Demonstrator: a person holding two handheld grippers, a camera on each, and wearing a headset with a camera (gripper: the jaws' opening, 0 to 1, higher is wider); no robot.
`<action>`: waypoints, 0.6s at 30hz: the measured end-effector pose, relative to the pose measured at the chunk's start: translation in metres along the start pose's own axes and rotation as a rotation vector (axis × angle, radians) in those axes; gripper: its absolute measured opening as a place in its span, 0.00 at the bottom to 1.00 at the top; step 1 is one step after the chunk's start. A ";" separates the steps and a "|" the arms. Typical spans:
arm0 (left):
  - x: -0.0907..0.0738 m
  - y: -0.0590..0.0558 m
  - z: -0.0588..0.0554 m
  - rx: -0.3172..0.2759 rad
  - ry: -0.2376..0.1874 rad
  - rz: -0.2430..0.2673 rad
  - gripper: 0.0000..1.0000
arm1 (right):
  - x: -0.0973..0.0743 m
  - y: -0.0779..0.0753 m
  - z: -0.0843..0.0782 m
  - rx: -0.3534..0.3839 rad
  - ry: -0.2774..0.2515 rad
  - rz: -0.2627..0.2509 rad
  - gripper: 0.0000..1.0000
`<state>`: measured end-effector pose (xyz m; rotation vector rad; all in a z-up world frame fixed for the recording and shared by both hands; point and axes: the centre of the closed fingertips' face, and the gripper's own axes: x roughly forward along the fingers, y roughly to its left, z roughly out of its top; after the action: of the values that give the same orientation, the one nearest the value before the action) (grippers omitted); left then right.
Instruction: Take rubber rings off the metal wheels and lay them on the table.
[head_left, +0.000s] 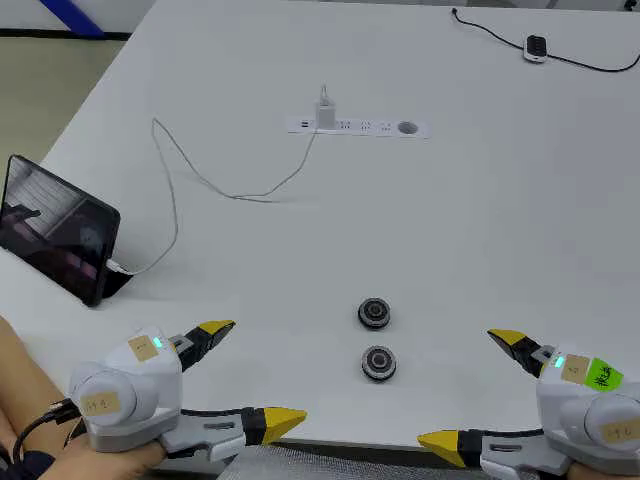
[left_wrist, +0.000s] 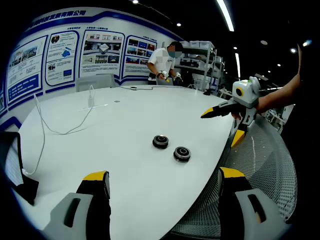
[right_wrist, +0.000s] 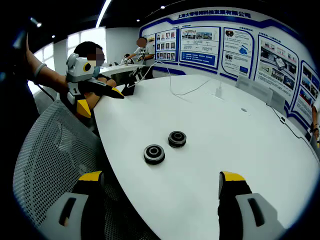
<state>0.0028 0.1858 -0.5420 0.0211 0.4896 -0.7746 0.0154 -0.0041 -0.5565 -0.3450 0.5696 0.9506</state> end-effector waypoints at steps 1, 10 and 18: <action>0.000 0.000 0.001 -0.001 -0.001 -0.001 0.91 | 0.000 0.000 0.000 0.000 0.000 0.000 0.95; 0.003 -0.002 0.002 0.000 0.004 -0.011 0.90 | 0.001 0.000 -0.001 0.005 0.005 0.001 0.95; 0.004 -0.002 -0.001 0.000 0.015 -0.021 0.88 | 0.005 0.001 -0.002 0.009 0.009 0.011 0.93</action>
<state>0.0036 0.1818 -0.5446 0.0217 0.5045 -0.7952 0.0164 -0.0009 -0.5609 -0.3385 0.5846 0.9567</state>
